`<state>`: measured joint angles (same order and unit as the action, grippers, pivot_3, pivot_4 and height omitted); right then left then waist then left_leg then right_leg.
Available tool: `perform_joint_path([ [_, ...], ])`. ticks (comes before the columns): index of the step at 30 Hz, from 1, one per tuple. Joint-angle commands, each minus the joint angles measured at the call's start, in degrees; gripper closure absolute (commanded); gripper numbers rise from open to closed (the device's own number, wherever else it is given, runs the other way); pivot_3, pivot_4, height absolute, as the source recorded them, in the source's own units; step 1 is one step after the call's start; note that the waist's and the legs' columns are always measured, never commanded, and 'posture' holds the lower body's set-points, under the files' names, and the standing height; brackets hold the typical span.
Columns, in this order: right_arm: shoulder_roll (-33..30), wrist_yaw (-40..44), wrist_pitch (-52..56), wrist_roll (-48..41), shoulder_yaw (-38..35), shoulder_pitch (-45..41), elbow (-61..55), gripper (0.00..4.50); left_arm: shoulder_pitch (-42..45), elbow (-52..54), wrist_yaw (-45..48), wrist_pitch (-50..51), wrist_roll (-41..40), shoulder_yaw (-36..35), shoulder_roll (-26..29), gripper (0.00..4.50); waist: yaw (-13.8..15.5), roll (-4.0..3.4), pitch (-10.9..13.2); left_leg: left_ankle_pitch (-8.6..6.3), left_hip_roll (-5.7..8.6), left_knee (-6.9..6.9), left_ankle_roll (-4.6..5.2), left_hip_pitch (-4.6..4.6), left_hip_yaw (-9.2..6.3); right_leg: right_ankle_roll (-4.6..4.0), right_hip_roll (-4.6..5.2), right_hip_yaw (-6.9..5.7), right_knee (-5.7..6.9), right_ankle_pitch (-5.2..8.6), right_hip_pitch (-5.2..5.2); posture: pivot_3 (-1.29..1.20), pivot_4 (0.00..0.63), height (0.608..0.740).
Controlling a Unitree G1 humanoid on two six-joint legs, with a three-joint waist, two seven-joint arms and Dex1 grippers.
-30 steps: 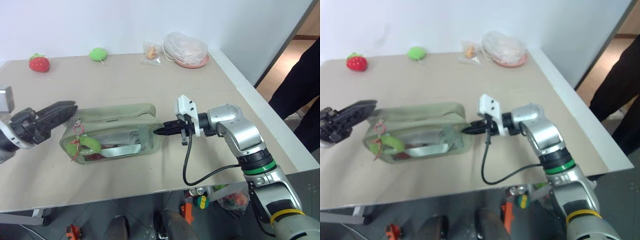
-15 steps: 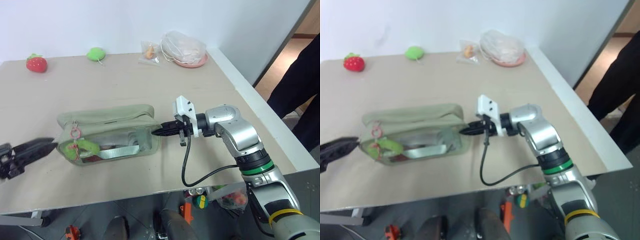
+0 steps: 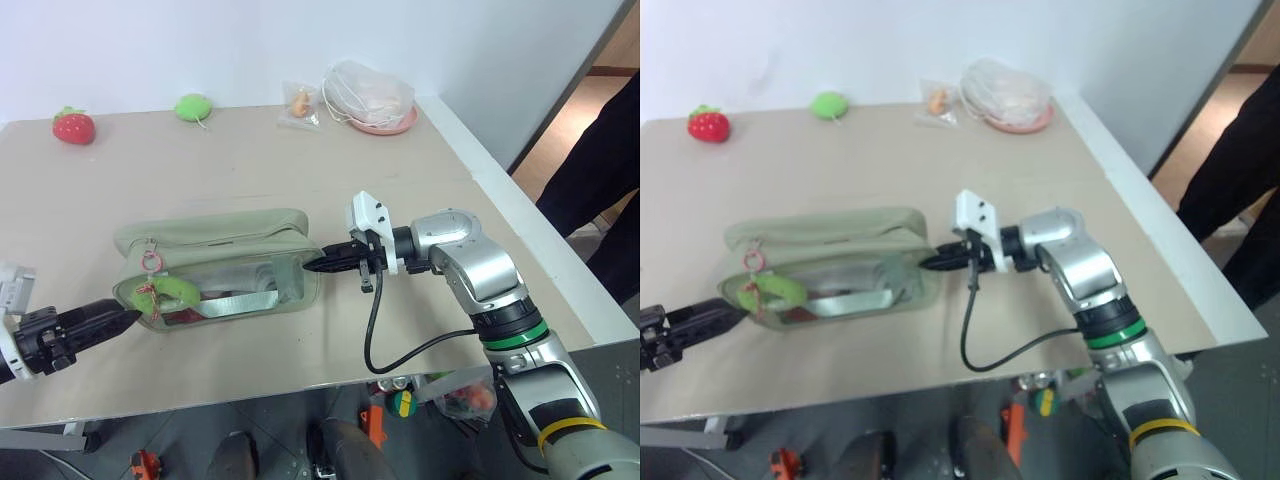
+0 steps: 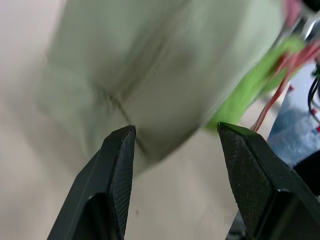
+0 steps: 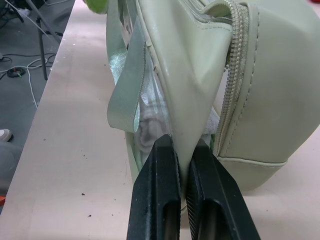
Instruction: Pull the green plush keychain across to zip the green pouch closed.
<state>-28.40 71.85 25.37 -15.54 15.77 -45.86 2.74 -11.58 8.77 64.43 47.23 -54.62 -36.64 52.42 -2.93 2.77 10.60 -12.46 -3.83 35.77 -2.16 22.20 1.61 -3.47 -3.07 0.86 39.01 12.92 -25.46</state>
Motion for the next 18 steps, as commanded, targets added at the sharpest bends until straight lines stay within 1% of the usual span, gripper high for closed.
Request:
perform_joint_path([
  [1, -0.49, 0.31, 0.58, -0.41, 0.01, -0.29, -1.94, 4.5, 1.62, -0.67, 0.63, -2.29, 1.56, 0.33, 0.0, 1.79, 0.01, 0.0, 0.0, 0.0, 0.0, 0.0, 0.0, 0.0, 0.0, 0.0, 0.0, 0.0, 0.0, 0.0, 0.0, 0.0, 0.15, 0.74],
  [7, -0.73, 0.24, 0.82, -0.31, -0.07, -0.32, -2.18, 4.5, 4.99, -1.46, -0.74, -2.76, 2.16, 2.19, -0.66, 1.79, 0.13, 0.0, 0.0, 0.0, 0.01, 0.01, 0.0, 0.0, 0.01, 0.0, 0.02, 0.01, 0.0, 0.0, 0.01, 0.0, 0.15, 0.74],
  [11, -0.75, 0.23, 0.71, -0.2, -0.02, -0.44, -2.03, 4.5, 6.11, -0.93, -0.29, -3.23, 2.39, 2.59, -0.94, 3.19, 0.11, 0.0, 0.0, 0.0, 0.02, 0.01, 0.0, 0.0, 0.03, 0.01, 0.02, 0.03, 0.0, 0.0, 0.01, 0.0, 0.15, 0.74],
  [12, -0.76, 0.23, 0.7, -0.18, -0.01, -0.44, -2.04, 4.5, 6.1, -0.78, -0.11, -3.4, 2.55, 2.61, -0.86, 3.64, 0.12, 0.0, 0.0, 0.0, 0.02, 0.01, 0.0, 0.0, 0.02, 0.01, 0.02, 0.02, 0.0, 0.0, 0.01, 0.0, 0.15, 0.74],
  [13, -0.74, 0.24, 0.61, -0.11, 0.0, -0.52, -1.86, 4.5, 6.3, -0.7, -0.06, -3.88, 3.0, 2.79, -0.77, 4.23, 0.12, 0.0, 0.0, 0.0, 0.02, 0.0, 0.0, 0.0, 0.02, 0.01, 0.02, 0.02, 0.0, 0.01, 0.01, 0.0, 0.15, 0.74],
  [14, -0.69, 0.25, 0.52, -0.04, 0.02, -0.63, -1.63, 4.5, 6.62, -0.74, -0.15, -4.25, 3.41, 2.98, -0.71, 4.39, 0.12, 0.0, 0.0, 0.0, 0.02, 0.0, 0.0, 0.0, 0.02, 0.01, 0.02, 0.02, 0.0, 0.0, 0.01, 0.0, 0.15, 0.74],
  [18, -0.38, -0.71, -0.39, -0.01, -1.34, -1.58, 0.15, 4.5, 8.51, -0.62, -0.39, -5.18, 4.36, 4.13, -0.61, 4.39, 0.15, 0.0, 0.0, 0.0, 0.02, 0.01, 0.0, 0.0, 0.02, 0.01, 0.02, 0.02, 0.0, 0.0, 0.02, 0.0, 0.15, 0.74],
])
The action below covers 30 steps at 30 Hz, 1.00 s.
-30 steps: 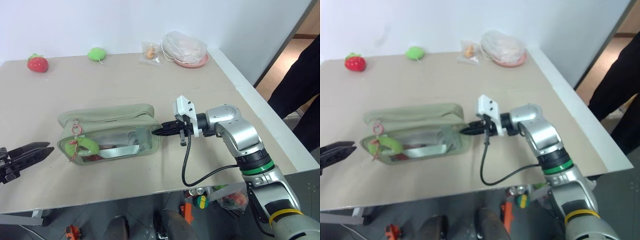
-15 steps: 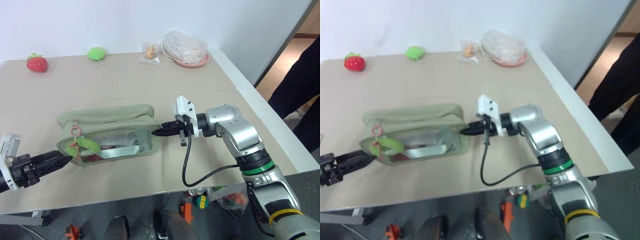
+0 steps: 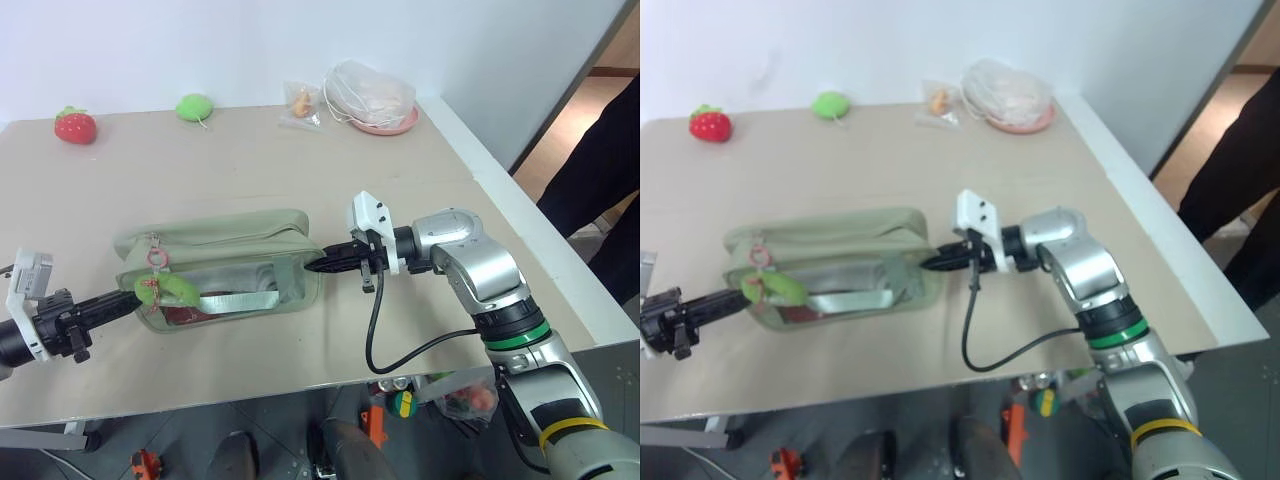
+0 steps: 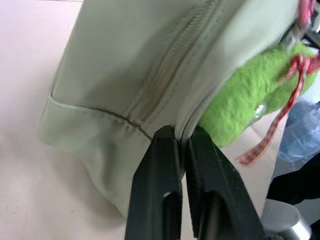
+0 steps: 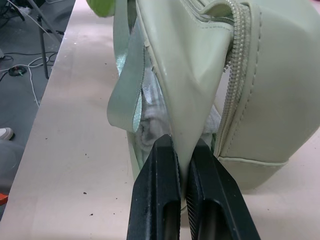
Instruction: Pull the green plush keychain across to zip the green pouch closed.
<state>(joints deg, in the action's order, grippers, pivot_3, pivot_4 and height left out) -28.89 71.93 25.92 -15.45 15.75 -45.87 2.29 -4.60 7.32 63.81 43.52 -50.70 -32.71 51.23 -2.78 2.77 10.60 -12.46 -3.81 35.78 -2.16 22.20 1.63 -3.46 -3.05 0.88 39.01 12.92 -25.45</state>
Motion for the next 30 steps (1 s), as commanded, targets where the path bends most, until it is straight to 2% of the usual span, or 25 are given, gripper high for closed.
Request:
perform_joint_path([
  [1, 0.64, -1.99, -0.91, -0.45, -2.55, -2.33, 1.66, 4.5, 2.04, 0.91, 0.29, -1.8, 0.84, 0.66, 0.58, 4.39, 0.02, 0.0, 0.0, 0.0, 0.01, 0.0, 0.0, 0.0, 0.0, 0.0, 0.01, 0.0, 0.0, 0.0, 0.0, 0.0, 0.15, 0.74],
  [3, 1.68, -3.92, 0.76, -2.16, -5.05, -4.03, 3.36, 4.5, 2.96, 1.08, 0.11, -2.11, 1.31, 1.4, 0.44, 4.39, 0.04, 0.0, 0.0, 0.0, 0.02, 0.02, -0.01, 0.01, 0.0, 0.02, 0.02, 0.0, 0.0, -0.01, 0.01, 0.0, 0.15, 0.74],
  [4, 1.62, -3.89, 1.57, -3.15, -5.93, -4.58, 3.4, 3.95, 3.43, 1.2, -0.14, -2.12, 1.43, 1.73, 0.31, 4.5, 0.03, 0.0, 0.0, 0.01, 0.03, 0.03, -0.01, 0.01, 0.0, 0.03, 0.03, 0.01, 0.0, -0.02, 0.01, 0.0, 0.15, 0.74],
  [12, -2.86, -2.57, 4.89, -6.58, -8.31, -1.71, -1.71, 1.33, 5.51, 1.99, -0.34, -2.4, 1.81, 3.88, -0.15, 4.5, 0.15, 0.0, 0.01, -0.04, 0.06, 0.04, -0.11, 0.1, 0.0, 0.19, 0.11, 0.01, -0.01, 0.07, 0.01, 0.0, 0.15, 0.74],
  [15, -5.3, -2.65, 6.99, -8.53, -10.25, -0.76, -3.49, 0.21, 6.17, 2.06, -0.38, -2.37, 1.89, 4.52, -0.25, 4.5, 0.19, 0.0, 0.01, -0.05, 0.11, 0.04, -0.12, 0.12, 0.0, 0.22, 0.15, 0.01, -0.01, 0.09, 0.01, 0.0, 0.15, 0.74],
  [19, -7.43, -5.23, 14.99, -21.11, -21.67, -4.87, -8.34, 0.21, 7.49, 2.06, -0.2, -2.89, 2.41, 6.11, -0.52, 4.5, 0.21, -0.04, 0.07, -0.05, 0.24, 0.07, -0.12, 0.14, 0.01, 0.24, 0.28, 0.01, -0.01, 0.1, 0.02, 0.0, 0.15, 0.74],
  [21, -6.89, -6.99, 20.43, -27.72, -23.74, -6.88, -12.43, 0.21, 8.21, 1.6, -0.05, -3.17, 2.73, 6.87, -0.68, 4.5, 0.13, -0.08, 0.1, -0.05, 0.26, 0.09, -0.12, 0.15, 0.02, 0.26, 0.3, 0.03, -0.01, 0.09, 0.01, 0.0, 0.15, 0.74],
  [25, -1.14, -15.44, 33.12, -42.74, -23.92, -6.91, -19.61, 0.21, 9.89, 0.81, 0.1, -3.82, 3.39, 8.7, -1.28, 4.5, -0.02, 0.07, 0.01, -0.05, 0.11, 0.01, -0.11, 0.03, -0.03, 0.26, 0.11, 0.02, -0.01, 0.1, 0.06, 0.0, 0.15, 0.74],
  [30, 3.81, -24.32, 39.12, -46.15, -18.46, -3.49, -23.16, 0.21, 12.15, -0.32, 0.14, -4.48, 3.94, 10.85, -2.6, 4.5, 0.12, 0.04, 0.03, -0.05, 0.02, 0.04, -0.11, 0.05, -0.06, 0.25, 0.06, -0.02, 0.03, 0.09, 0.06, 0.0, 0.15, 0.74],
])
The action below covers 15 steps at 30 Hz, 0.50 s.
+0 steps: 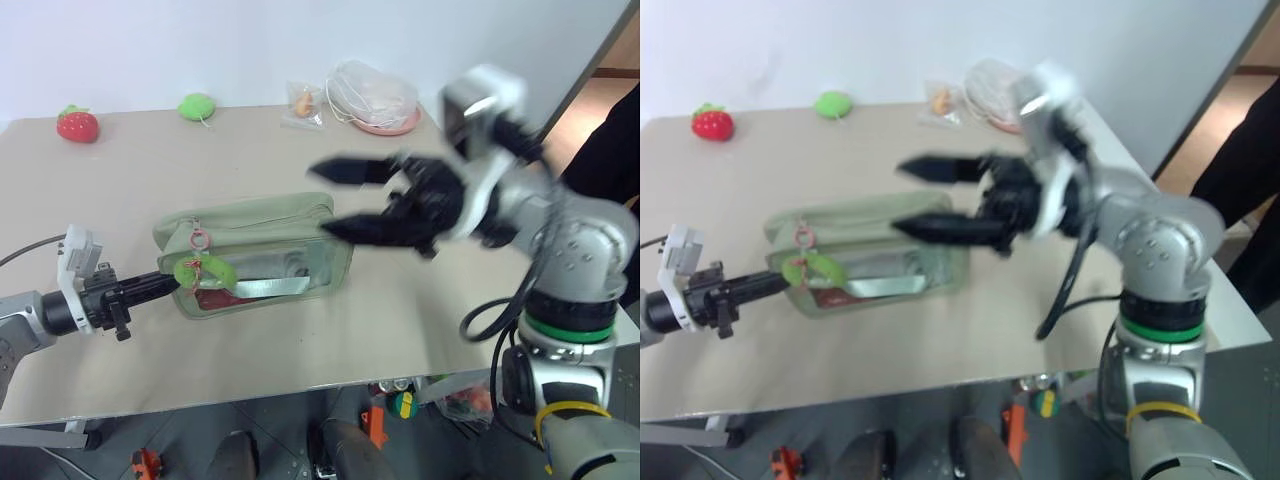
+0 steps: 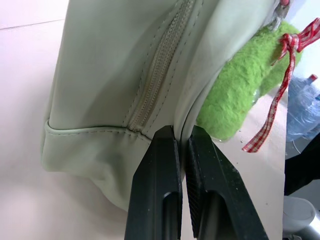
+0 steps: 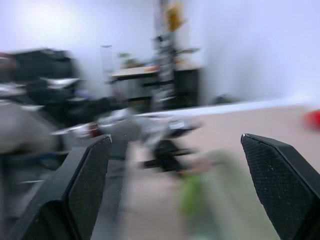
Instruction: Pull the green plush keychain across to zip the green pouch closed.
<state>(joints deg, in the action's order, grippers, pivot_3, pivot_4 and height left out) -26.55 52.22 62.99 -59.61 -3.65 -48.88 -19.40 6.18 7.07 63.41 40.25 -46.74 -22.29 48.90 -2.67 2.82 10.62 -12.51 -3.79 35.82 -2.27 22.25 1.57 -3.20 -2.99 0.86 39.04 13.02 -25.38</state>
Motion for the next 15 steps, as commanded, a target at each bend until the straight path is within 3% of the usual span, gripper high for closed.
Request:
perform_joint_path([
  [1, 2.14, -5.84, 2.15, -1.09, 1.89, -0.74, -0.54, 0.21, 1.53, -0.14, 0.65, -1.26, 0.11, 0.63, -0.48, 4.5, 0.01, -0.01, 0.01, 0.0, 0.03, 0.04, 0.0, 0.03, 0.01, 0.01, 0.05, 0.01, 0.0, -0.01, 0.0, 0.0, 0.15, 0.74],
  [10, 2.55, -7.14, 3.94, 6.73, 12.83, -1.03, 5.96, 0.21, 3.48, -1.86, 1.07, -1.48, 0.36, 1.68, -1.78, 4.5, 0.02, 0.0, 0.0, -0.01, 0.25, 0.32, 0.01, 0.2, 0.04, 0.17, 0.3, 0.04, -0.03, -0.06, 0.01, 0.0, 0.15, 0.74],
  [15, 4.48, -8.85, -0.56, 16.22, 20.31, -1.6, 9.65, 0.21, 3.15, -2.0, 1.27, -1.57, 0.69, 2.04, -2.35, 4.5, 0.02, 0.01, 0.0, -0.01, 0.23, 0.33, 0.02, 0.2, 0.0, 0.17, 0.25, 0.0, -0.02, -0.06, 0.0, 0.0, 0.15, 0.74],
])
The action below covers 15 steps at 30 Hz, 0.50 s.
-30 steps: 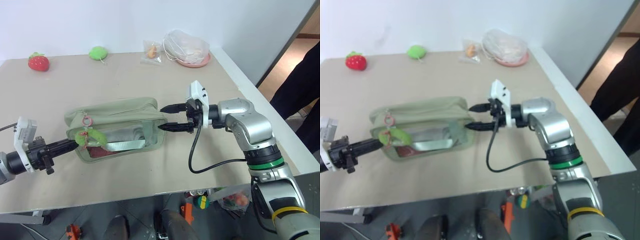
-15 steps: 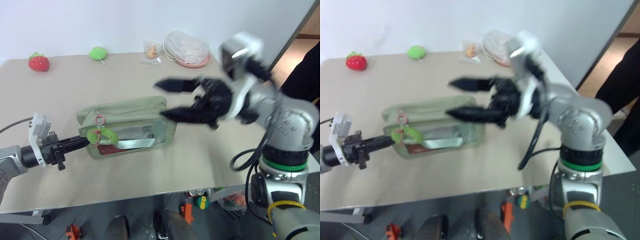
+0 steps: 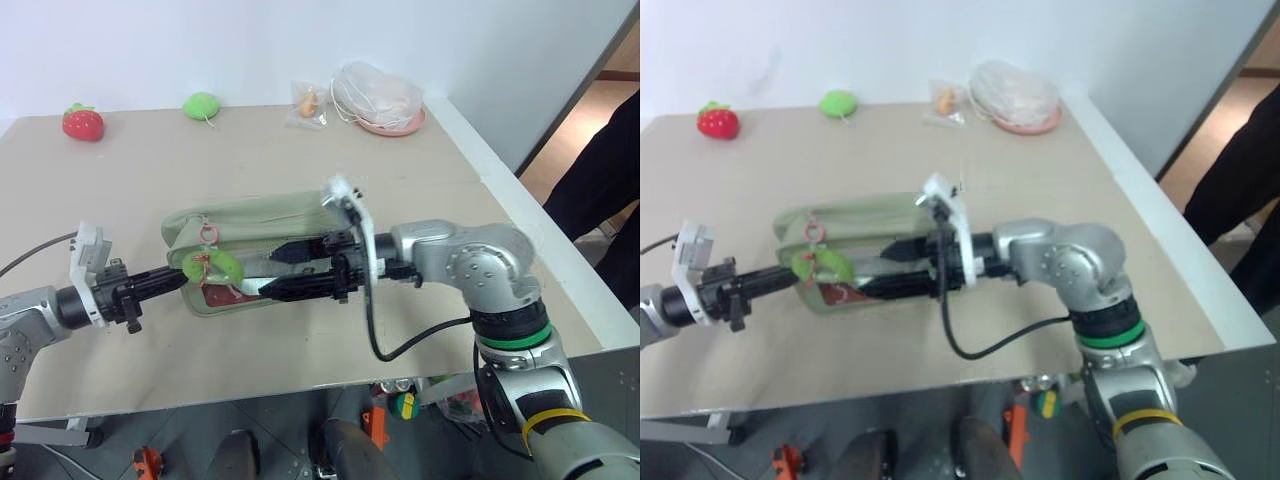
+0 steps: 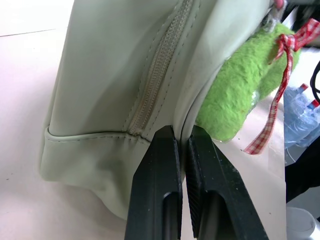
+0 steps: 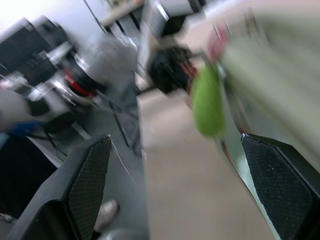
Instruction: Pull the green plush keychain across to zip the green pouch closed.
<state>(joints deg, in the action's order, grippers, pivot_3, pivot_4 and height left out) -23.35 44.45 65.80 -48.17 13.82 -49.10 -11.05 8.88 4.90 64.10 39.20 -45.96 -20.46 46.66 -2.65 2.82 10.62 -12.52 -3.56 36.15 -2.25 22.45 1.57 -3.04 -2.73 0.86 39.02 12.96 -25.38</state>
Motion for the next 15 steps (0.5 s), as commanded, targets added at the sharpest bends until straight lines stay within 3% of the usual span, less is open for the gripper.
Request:
perform_joint_path([
  [1, 2.01, -1.48, -4.71, 6.8, 3.94, -1.76, 2.2, 0.21, 0.46, 0.13, 0.66, -0.49, -0.1, 0.24, -0.14, 4.5, 0.0, 0.0, 0.0, 0.0, 0.0, 0.01, 0.0, 0.0, 0.0, 0.0, -0.01, 0.01, 0.0, 0.0, 0.0, 0.0, 0.15, 0.74],
  [7, 5.95, -0.82, -7.77, 11.57, 4.65, -4.51, 6.26, 0.21, 1.1, -0.36, 0.58, -0.44, 0.03, 0.69, -0.36, 4.5, 0.0, 0.0, 0.0, 0.0, -0.02, 0.04, 0.0, 0.01, 0.0, 0.02, -0.02, 0.0, 0.0, -0.02, 0.0, 0.0, 0.15, 0.74],
  [15, 7.31, 1.31, -7.37, 11.34, 1.89, -7.41, 7.82, 0.21, 1.09, -0.55, 0.39, -0.74, 0.17, 0.69, -0.89, 4.5, 0.0, 0.0, 0.0, 0.0, -0.02, 0.05, 0.0, 0.02, 0.01, 0.03, 0.0, 0.01, 0.0, -0.02, 0.0, 0.0, 0.15, 0.74],
])
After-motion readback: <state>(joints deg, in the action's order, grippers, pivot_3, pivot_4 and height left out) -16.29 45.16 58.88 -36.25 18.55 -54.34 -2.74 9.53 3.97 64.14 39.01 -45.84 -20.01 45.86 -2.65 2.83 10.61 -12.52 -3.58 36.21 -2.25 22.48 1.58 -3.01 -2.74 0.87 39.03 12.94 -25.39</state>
